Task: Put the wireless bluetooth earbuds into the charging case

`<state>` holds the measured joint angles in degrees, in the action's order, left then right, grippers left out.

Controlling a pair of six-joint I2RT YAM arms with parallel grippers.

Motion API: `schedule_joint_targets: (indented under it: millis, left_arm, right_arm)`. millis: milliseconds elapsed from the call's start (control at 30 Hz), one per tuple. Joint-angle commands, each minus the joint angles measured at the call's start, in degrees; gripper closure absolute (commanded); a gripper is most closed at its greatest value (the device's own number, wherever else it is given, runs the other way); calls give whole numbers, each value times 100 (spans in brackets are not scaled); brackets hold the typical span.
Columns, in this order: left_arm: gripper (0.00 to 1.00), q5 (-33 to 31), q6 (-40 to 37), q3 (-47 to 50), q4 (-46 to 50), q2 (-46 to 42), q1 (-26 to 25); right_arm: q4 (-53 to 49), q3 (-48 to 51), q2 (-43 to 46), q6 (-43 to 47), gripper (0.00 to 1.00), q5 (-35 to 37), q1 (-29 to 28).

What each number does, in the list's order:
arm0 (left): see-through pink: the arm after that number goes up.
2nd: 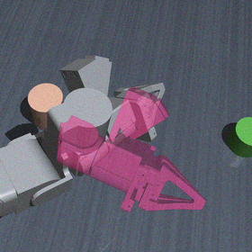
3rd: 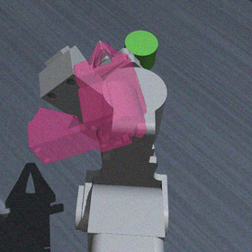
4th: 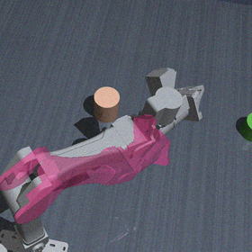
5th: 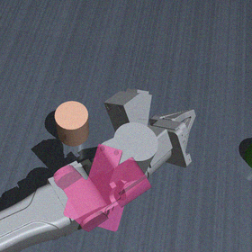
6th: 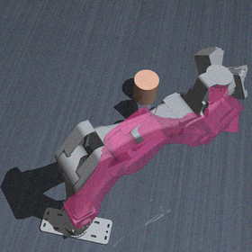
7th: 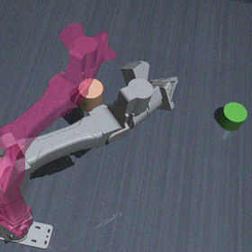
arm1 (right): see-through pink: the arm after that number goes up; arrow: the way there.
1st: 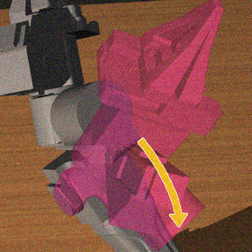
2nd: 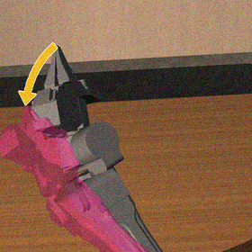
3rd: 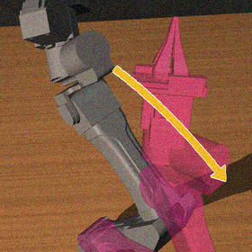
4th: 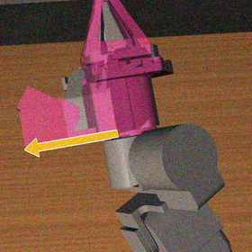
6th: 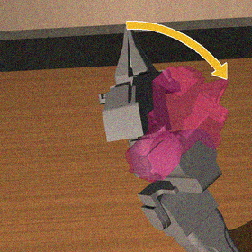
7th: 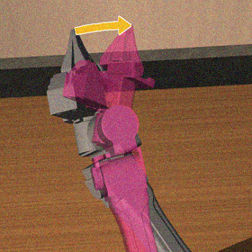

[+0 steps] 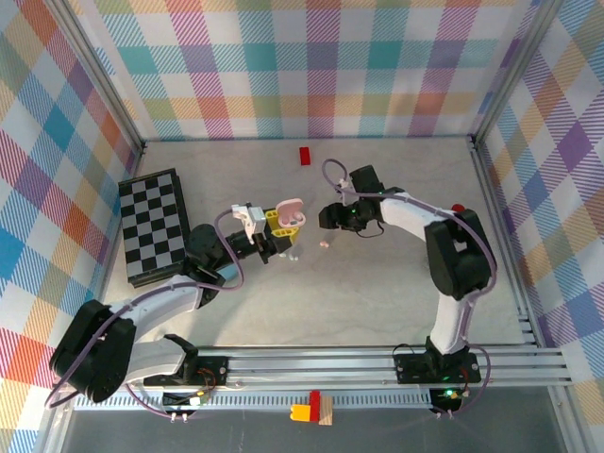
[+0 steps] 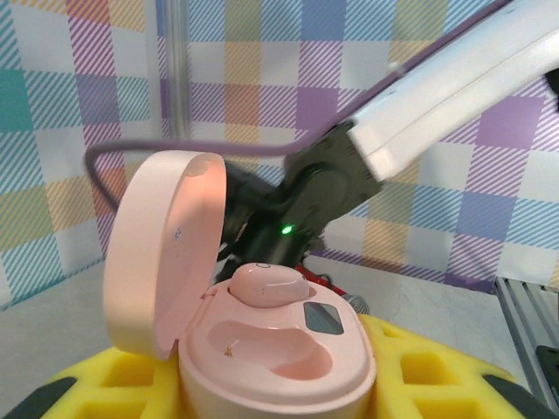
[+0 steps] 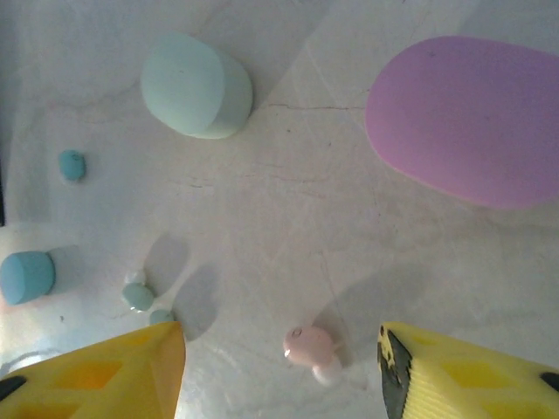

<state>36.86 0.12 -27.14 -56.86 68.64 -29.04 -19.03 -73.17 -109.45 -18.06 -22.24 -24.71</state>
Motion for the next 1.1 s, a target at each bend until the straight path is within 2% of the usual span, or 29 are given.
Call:
schedule_joint_targets:
  millis: [0,167,433,800,1067]
  left_arm:
    - [63,145,-173,-11,283,-191,47]
    - [63,256,-185,-101,398,-191,47]
    - [63,348,-205,-152,474,-158,47]
    - [63,418,-219,-210,474,-8,47]
    - [63,409,-377,-231,681,-35,47]
  right_arm:
    - [-427,-391,-427,322,40,-487,-16]
    - [-577,-819,-990,550,40,-944,-24]
    - [-866,-904,-1184,1124,40,-1192,-43]
    - [-1661,-1000,-1120,1782,45,-959,-194]
    - [-1853,-1026,-1128,1948,50,-804,-262]
